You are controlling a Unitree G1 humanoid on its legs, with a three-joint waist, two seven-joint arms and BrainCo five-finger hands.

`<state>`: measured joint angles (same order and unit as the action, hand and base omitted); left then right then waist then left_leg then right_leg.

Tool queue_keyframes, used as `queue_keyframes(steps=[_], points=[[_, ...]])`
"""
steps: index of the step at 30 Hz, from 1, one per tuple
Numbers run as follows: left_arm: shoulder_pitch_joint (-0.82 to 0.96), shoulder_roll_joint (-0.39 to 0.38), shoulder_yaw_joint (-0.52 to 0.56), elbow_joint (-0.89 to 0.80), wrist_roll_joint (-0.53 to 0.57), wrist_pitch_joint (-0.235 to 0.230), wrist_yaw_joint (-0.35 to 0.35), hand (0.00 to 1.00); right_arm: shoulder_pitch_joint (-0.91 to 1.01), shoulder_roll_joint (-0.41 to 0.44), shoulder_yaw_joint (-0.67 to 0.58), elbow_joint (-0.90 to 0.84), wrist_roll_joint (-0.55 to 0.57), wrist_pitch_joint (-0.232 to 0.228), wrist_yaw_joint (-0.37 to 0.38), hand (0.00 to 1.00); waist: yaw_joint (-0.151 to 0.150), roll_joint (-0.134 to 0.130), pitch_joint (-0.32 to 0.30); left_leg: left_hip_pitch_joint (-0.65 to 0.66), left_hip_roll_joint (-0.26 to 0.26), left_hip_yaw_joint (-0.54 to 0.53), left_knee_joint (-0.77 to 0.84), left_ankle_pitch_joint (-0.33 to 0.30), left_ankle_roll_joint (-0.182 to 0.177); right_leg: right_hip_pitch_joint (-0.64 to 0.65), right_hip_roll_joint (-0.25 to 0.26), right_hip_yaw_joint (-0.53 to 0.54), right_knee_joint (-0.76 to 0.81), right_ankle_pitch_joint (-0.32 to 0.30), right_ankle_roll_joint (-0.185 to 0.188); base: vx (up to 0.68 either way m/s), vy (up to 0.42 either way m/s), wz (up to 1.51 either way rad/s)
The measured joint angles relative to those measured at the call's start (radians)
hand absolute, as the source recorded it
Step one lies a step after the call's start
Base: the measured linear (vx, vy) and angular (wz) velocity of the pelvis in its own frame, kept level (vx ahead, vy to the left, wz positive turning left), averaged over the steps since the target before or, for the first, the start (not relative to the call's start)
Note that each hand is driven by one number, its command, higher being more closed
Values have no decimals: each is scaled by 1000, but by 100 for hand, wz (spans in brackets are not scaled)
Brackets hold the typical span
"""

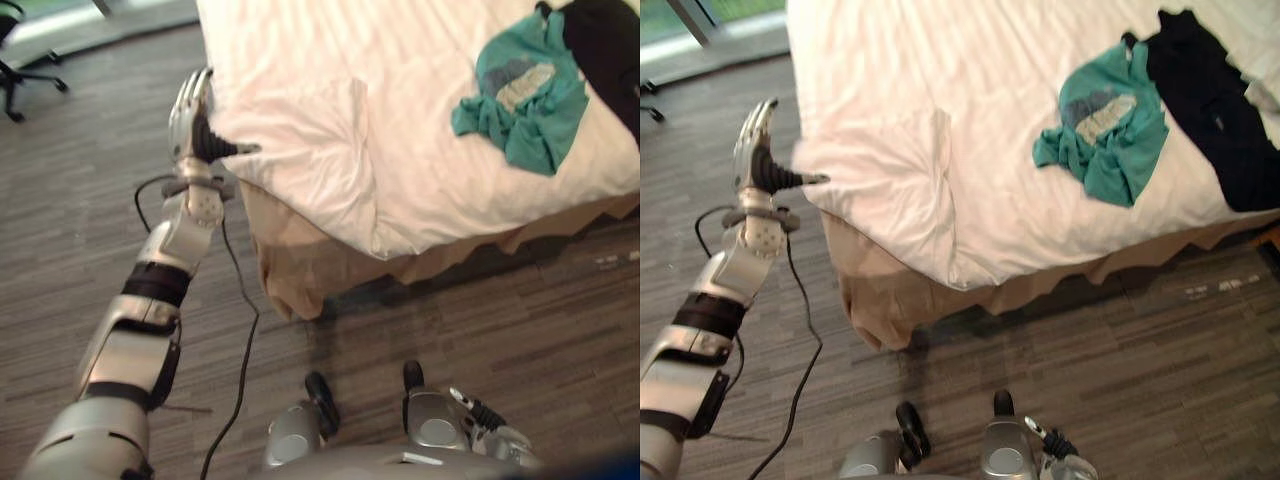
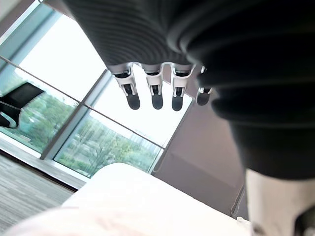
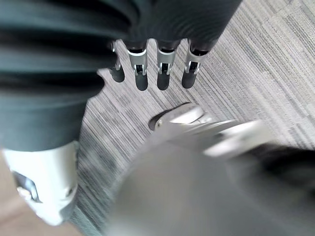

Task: Tidy the bed and pick cloth on bed and put in laundry

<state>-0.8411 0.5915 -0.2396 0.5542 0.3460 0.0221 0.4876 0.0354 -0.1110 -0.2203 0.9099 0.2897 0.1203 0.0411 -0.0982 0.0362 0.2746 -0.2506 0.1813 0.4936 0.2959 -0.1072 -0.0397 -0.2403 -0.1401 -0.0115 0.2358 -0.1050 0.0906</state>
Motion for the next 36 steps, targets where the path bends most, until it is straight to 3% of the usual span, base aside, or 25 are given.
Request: queue_keyframes(steps=[2, 6, 8, 13, 16, 17, 19, 23, 28, 31, 36], points=[[-63, -23, -6, 2, -1, 38, 26, 0, -21, 18, 25, -66, 22, -18, -8, 0, 10, -9, 54, -20, 34, 52, 63, -7, 10, -26, 6, 1, 55, -4, -6, 42, 23, 4], [-115, -34, -6, -1, -8, 84, 67, 0, -53, 32, 89, -134, 47, -54, -8, 0, 18, -14, 77, -85, 76, 83, 145, -16, 23, -111, 17, 1, 156, -17, -21, 3, -5, -1], [-148, -47, -6, -25, -22, 111, 78, 0, -74, 30, 108, -159, 63, -73, -9, 0, 31, -16, 118, -106, 100, 98, 193, -26, 39, -143, 23, 1, 211, -27, -25, -2, -12, -2], [-200, -74, -4, -42, -22, 167, 73, 0, -128, 30, 130, -179, 125, -108, -6, 0, 30, -26, 166, -214, 141, 97, 284, -42, 59, -260, 34, 0, 303, -48, -31, -52, -40, 0], [-204, -105, -4, -42, -21, 167, 39, 0, -153, 30, 131, -186, 170, -129, -5, 0, 24, -30, 189, -258, 151, 96, 313, -65, 58, -315, 34, 1, 338, -79, -35, -97, -37, -6], [-208, -126, -13, -39, -15, 169, -13, 100, -171, 29, 132, -188, 200, -135, -3, 0, 20, -29, 190, -297, 155, 94, 326, -77, 57, -358, 35, 1, 358, -93, -37, -116, -45, -7], [-221, -132, -34, -30, 0, 174, -50, 100, -195, 29, 132, -187, 224, -139, -2, 0, 13, -28, 194, -331, 163, 93, 342, -94, 59, -392, 36, 1, 371, -108, -38, -108, -28, -3], [-316, -132, -33, -12, 95, 247, -84, 100, -249, 29, 125, -184, 269, -149, 10, 0, 4, -27, 224, -370, 168, 103, 353, -115, 63, -454, 37, 14, 401, -119, -35, -148, -18, -6], [-359, -112, -35, -13, 148, 318, -92, 100, -297, 33, 81, -166, 286, -149, 15, 0, 1, -26, 224, -385, 162, 152, 334, -105, 83, -494, 37, 53, 367, -74, -19, -54, 34, -19], [-359, -101, -36, -19, 148, 363, -99, 100, -302, 33, 55, -165, 278, -151, 15, 0, -15, -25, 224, -363, 139, 173, 309, -99, 92, -479, 24, 66, 342, -59, -7, 71, 56, -7], [-280, -77, -36, -21, 132, 387, -219, 100, -296, 29, 38, -165, 210, -152, 14, 0, -26, -11, 217, -241, 83, 209, 242, -94, 94, -378, -10, 82, 296, -53, -1, 102, 34, -6]])
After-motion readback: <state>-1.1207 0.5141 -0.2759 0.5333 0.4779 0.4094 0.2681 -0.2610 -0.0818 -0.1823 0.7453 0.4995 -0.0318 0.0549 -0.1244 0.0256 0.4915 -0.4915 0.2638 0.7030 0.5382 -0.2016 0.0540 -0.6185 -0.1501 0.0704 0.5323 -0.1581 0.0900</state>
